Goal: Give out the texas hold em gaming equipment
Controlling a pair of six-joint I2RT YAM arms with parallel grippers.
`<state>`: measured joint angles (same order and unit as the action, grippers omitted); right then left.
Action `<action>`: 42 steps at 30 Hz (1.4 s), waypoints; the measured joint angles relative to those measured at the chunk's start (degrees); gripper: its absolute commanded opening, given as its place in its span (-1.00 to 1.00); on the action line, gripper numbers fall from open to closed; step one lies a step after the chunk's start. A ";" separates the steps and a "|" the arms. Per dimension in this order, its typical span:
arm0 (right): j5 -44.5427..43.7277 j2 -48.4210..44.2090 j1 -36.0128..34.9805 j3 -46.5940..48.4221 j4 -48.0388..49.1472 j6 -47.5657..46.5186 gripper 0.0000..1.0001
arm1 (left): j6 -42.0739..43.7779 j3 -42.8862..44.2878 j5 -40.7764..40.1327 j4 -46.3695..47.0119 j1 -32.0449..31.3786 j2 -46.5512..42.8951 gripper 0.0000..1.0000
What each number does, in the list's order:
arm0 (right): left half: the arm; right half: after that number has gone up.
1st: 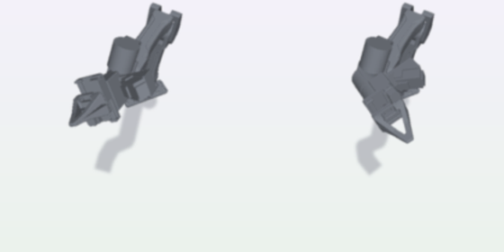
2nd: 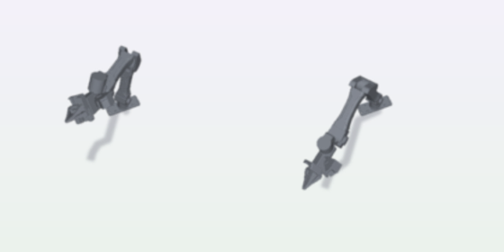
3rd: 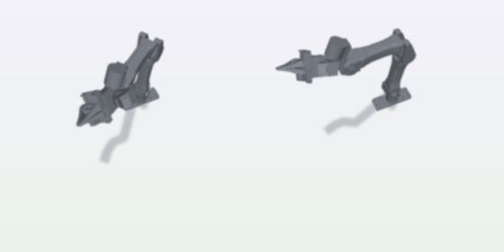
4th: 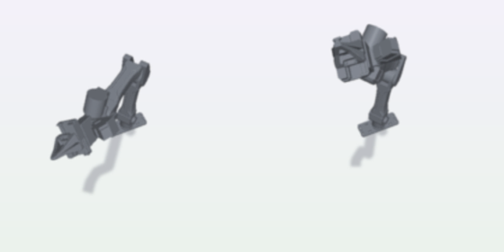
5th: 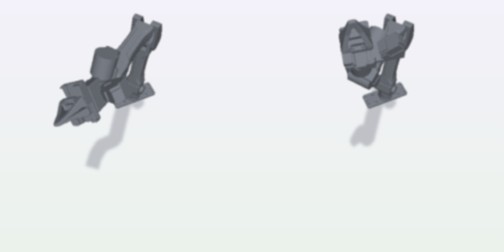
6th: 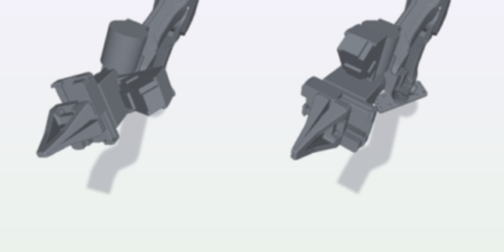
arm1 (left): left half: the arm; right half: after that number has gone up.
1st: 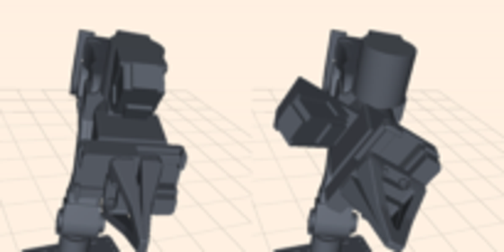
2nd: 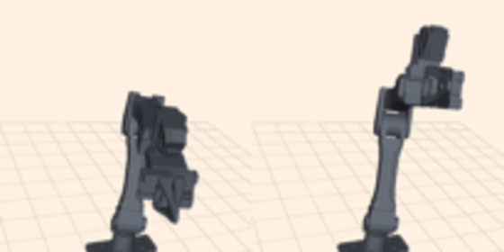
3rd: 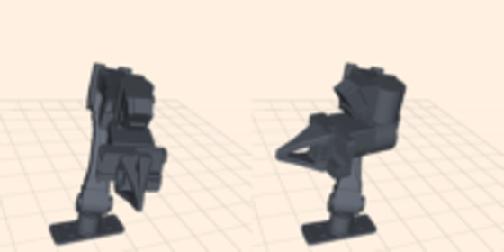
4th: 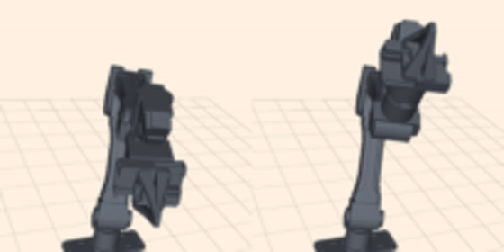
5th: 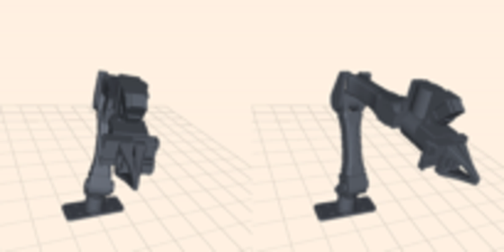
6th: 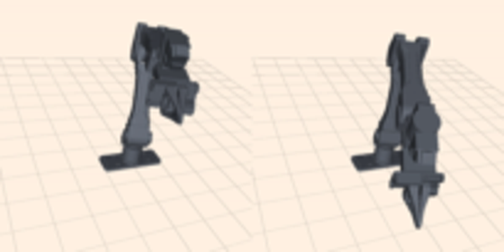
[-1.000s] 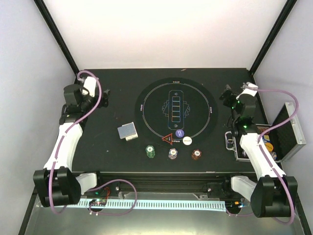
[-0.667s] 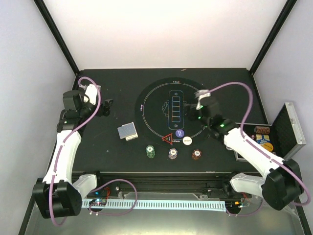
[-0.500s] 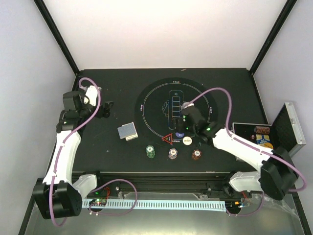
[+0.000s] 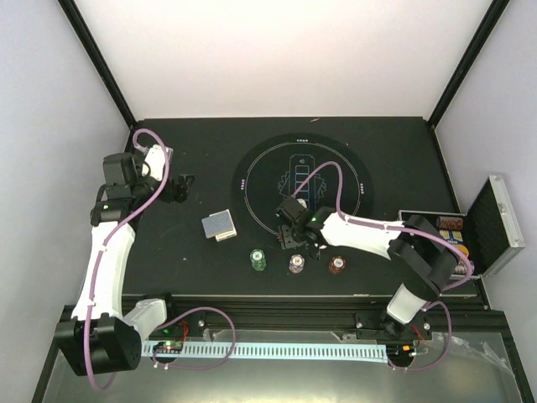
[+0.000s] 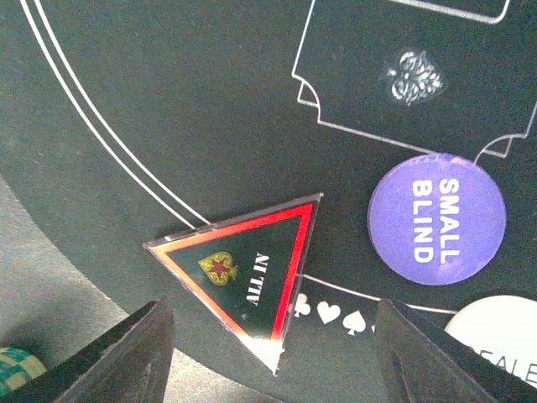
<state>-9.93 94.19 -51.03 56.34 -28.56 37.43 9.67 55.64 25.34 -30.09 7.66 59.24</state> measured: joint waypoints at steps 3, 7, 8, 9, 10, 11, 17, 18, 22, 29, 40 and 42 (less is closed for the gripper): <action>0.48 1.75 0.00 0.52 -0.87 0.02 0.30 | 0.31 0.57 0.42 -1.22 0.31 0.02 0.98; 1.27 3.93 0.00 1.46 -1.22 -0.31 0.24 | 0.44 1.55 0.68 -2.12 0.70 0.02 0.98; 1.38 4.48 0.00 1.79 -1.42 -0.48 0.22 | 0.44 1.81 0.79 -2.16 0.76 0.02 0.97; 1.49 4.96 0.00 2.12 -1.51 -0.76 0.18 | 0.42 2.27 0.90 -2.43 0.85 0.13 0.97; 1.53 5.42 0.00 2.51 -1.53 -1.03 0.16 | 0.39 2.51 0.96 -2.54 0.92 0.20 0.98; 1.55 5.92 0.00 2.91 -1.55 -1.25 0.15 | 0.39 2.86 1.07 -2.64 0.96 0.37 0.98; 2.25 8.17 0.00 4.96 -1.81 -2.75 0.00 | 0.20 4.15 1.75 -2.95 1.29 1.36 0.97; 2.43 8.50 0.00 5.38 -1.95 -2.97 -0.04 | 0.13 4.24 1.79 -2.97 1.36 1.46 0.98; 2.51 9.88 0.00 7.41 -2.80 -4.15 -0.19 | -0.28 4.33 1.97 -2.99 1.73 1.79 0.97; 2.80 12.68 0.00 11.17 -3.78 -5.16 0.00 | -1.53 5.64 2.51 -3.23 2.64 2.08 0.98; 3.30 12.63 0.00 10.64 -3.28 -6.27 0.21 | -2.47 6.27 3.69 -3.39 3.74 2.27 0.98; 3.72 12.44 0.00 9.99 -3.45 -6.47 0.19 | -2.91 6.27 4.22 -3.41 4.04 2.27 0.98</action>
<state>-6.22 106.63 -51.03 66.32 -32.01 30.96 6.76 61.91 29.56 -33.50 11.70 61.52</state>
